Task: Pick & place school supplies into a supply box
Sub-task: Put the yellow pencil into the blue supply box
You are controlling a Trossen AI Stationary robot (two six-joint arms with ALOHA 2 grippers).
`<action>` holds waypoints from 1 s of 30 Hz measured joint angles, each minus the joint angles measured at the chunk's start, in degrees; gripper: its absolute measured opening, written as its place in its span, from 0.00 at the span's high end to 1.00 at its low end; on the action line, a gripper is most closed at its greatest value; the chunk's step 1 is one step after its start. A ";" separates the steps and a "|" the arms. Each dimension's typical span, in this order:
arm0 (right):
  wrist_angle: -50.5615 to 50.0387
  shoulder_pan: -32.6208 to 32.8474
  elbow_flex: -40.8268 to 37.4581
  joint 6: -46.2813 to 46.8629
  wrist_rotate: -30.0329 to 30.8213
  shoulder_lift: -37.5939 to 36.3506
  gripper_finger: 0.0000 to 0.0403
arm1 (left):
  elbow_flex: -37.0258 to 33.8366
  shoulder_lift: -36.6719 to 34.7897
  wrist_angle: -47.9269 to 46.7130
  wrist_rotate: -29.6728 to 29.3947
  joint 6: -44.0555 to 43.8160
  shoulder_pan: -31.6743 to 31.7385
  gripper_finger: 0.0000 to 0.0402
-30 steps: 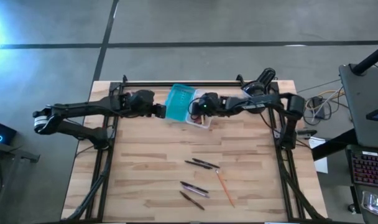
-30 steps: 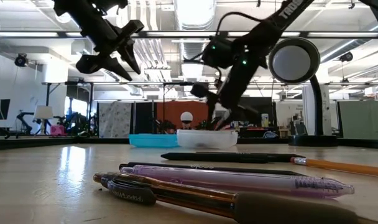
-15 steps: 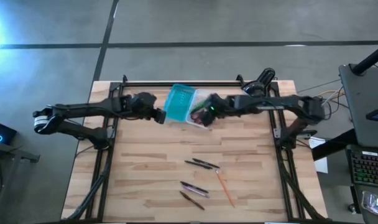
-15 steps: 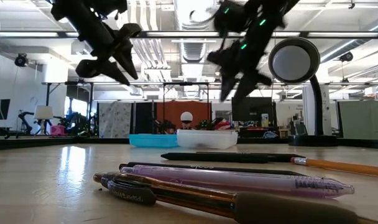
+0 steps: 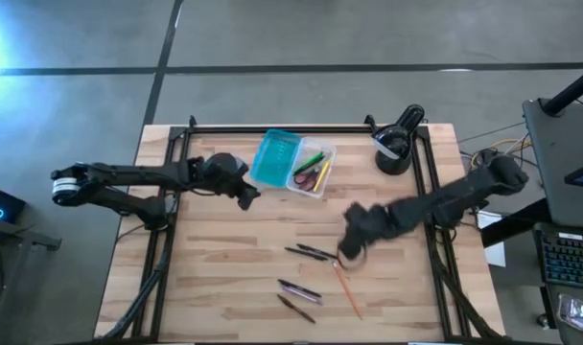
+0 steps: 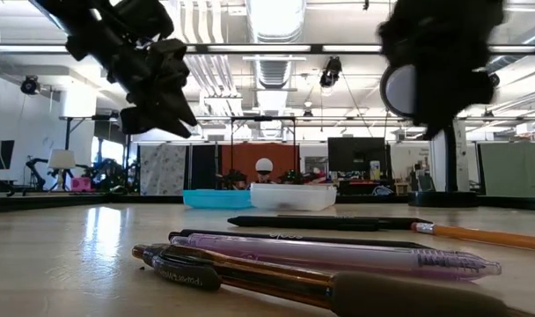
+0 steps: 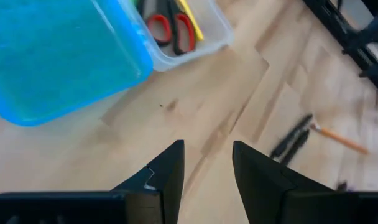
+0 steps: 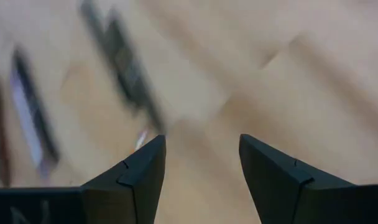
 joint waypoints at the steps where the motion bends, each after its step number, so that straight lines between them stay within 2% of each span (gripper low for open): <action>1: 0.25 2.66 0.02 1.55 0.06 1.08 0.51 | -0.64 0.02 0.98 1.30 1.58 -0.30 0.70; 4: -0.05 9.28 0.45 4.70 -1.34 5.31 0.51 | -1.51 0.02 3.51 6.15 5.70 -1.74 0.70; 9: -1.16 15.43 5.61 13.57 -3.89 10.60 0.54 | -0.75 0.47 4.29 6.93 4.48 -4.66 0.70; 13: -5.37 19.45 10.18 12.00 -2.80 14.37 0.58 | 2.26 2.94 5.60 6.82 2.85 -8.44 0.74; 17: -6.33 23.87 11.69 8.39 -2.87 16.44 0.63 | 8.00 9.80 6.06 4.36 3.79 -14.02 0.81; 19: -6.09 26.27 11.77 7.17 -2.67 16.53 0.65 | 11.98 14.36 6.29 2.59 9.47 -17.35 0.85; 25: -5.11 33.36 11.49 4.66 -2.69 16.62 0.67 | 26.14 29.56 5.79 0.40 38.29 -24.18 0.91; 30: -1.31 37.73 11.77 2.18 -2.71 16.62 0.62 | 41.26 42.17 1.13 0.10 47.16 -24.43 0.91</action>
